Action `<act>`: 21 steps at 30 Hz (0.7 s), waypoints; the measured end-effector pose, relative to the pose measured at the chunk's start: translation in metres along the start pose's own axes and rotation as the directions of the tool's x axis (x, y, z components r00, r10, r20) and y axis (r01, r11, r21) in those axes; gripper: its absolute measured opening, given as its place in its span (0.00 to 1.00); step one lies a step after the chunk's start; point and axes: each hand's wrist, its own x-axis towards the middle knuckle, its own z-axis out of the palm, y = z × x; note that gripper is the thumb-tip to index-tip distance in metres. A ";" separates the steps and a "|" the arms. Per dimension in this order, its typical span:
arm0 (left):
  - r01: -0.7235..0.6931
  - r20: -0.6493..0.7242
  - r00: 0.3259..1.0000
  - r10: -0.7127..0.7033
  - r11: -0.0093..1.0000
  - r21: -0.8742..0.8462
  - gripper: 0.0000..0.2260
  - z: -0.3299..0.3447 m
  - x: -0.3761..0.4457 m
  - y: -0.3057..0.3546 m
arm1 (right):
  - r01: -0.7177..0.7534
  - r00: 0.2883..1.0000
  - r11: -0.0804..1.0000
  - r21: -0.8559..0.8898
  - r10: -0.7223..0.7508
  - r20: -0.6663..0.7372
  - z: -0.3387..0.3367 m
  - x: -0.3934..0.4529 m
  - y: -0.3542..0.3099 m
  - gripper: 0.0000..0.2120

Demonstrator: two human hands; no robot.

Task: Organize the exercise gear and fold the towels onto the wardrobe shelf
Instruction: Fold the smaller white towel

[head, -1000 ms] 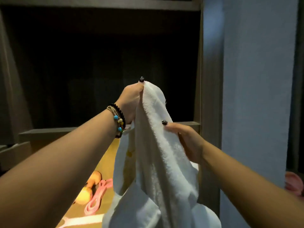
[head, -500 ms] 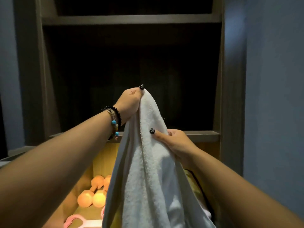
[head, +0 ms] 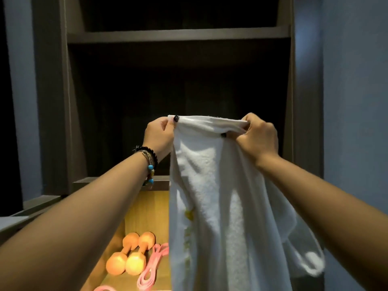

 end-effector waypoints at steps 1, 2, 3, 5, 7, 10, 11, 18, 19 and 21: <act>-0.021 0.019 1.000 0.021 1.000 0.019 0.12 0.000 0.004 0.002 | 0.039 0.999 0.998 -0.039 -0.040 -0.022 -0.002 0.009 -0.002 0.08; -0.035 0.041 0.999 0.034 0.999 0.030 0.08 0.001 0.007 0.003 | 0.073 0.997 0.995 -0.074 -0.075 -0.029 -0.004 0.016 -0.003 0.08; -0.044 0.057 0.998 0.041 0.998 0.044 0.05 0.002 0.010 0.004 | 0.100 0.995 0.990 -0.104 -0.102 -0.020 -0.006 0.022 -0.003 0.09; -0.025 0.069 0.997 0.020 0.997 0.070 0.03 0.006 0.013 0.004 | 0.162 0.987 0.975 -0.155 -0.159 0.028 -0.010 0.026 -0.003 0.12; 0.049 0.056 0.997 -0.054 0.994 0.093 0.02 0.010 0.012 0.003 | 0.229 0.972 0.960 -0.161 -0.219 0.082 -0.012 0.019 -0.003 0.15; 0.250 0.000 0.968 -0.250 0.968 0.004 0.04 0.016 0.011 -0.005 | 0.296 0.943 0.952 -0.078 -0.279 0.181 -0.008 0.001 -0.003 0.18; 0.315 -0.023 0.948 -0.316 0.948 -0.047 0.05 0.018 0.009 -0.006 | 0.288 0.938 0.957 -0.040 -0.273 0.215 -0.005 -0.006 -0.003 0.20; 0.387 -0.130 0.907 -0.400 0.915 -0.114 0.12 0.043 -0.004 0.003 | -0.209 0.931 0.971 0.114 0.162 0.327 0.031 -0.062 0.014 0.18; 0.374 -0.131 0.914 -0.383 0.923 -0.094 0.12 0.048 -0.006 0.003 | -0.249 0.919 0.961 0.122 0.195 0.342 0.035 -0.074 0.016 0.19; 0.353 -0.112 0.927 -0.358 0.933 -0.063 0.11 0.054 -0.009 0.002 | -0.303 0.901 0.937 0.174 0.222 0.373 0.042 -0.099 0.013 0.26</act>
